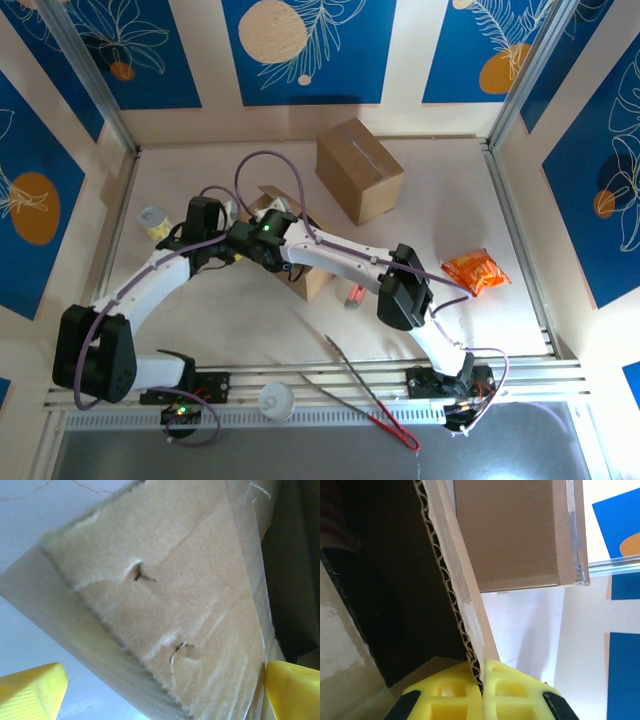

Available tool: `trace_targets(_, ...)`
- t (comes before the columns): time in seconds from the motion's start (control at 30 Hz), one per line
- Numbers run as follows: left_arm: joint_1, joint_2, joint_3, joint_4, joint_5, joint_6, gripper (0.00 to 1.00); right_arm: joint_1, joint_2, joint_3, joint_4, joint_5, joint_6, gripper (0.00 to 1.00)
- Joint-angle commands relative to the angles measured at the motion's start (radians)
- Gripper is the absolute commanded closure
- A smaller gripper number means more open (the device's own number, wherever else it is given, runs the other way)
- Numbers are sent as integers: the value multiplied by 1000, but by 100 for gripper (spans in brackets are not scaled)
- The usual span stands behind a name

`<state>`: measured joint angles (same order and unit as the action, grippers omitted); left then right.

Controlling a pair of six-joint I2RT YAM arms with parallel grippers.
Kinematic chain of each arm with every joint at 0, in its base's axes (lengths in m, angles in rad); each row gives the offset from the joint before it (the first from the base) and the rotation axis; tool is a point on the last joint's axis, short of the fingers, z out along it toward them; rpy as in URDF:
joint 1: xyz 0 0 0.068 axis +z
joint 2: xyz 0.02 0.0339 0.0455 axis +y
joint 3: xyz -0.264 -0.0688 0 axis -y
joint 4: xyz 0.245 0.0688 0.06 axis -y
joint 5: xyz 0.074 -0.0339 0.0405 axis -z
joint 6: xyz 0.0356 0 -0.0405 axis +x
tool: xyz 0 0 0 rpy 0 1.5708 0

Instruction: Unpack the express box

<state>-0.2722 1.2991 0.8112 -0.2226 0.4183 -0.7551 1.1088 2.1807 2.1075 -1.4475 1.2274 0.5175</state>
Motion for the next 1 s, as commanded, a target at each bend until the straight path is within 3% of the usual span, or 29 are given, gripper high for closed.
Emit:
trace_targets(0.0,16,-1,53,-133,15,60,0,-16,-80,10,81,-22,-80,100)
trace_targets(0.17,16,-24,235,-221,99,120,0,-36,-197,-1,179,-181,-160,100)
trace_targets(0.33,11,-76,382,-346,124,185,0,-71,-313,-49,208,-389,-95,100)
trace_targets(0.6,-30,-108,393,-409,104,195,0,-137,-483,-270,397,-685,30,100)
trace_targets(0.77,-91,-124,445,-494,-15,225,1,-161,-513,-339,437,-742,98,100)
trace_targets(0.97,-143,-151,607,-752,-320,263,10,-166,-528,-360,430,-732,147,100)
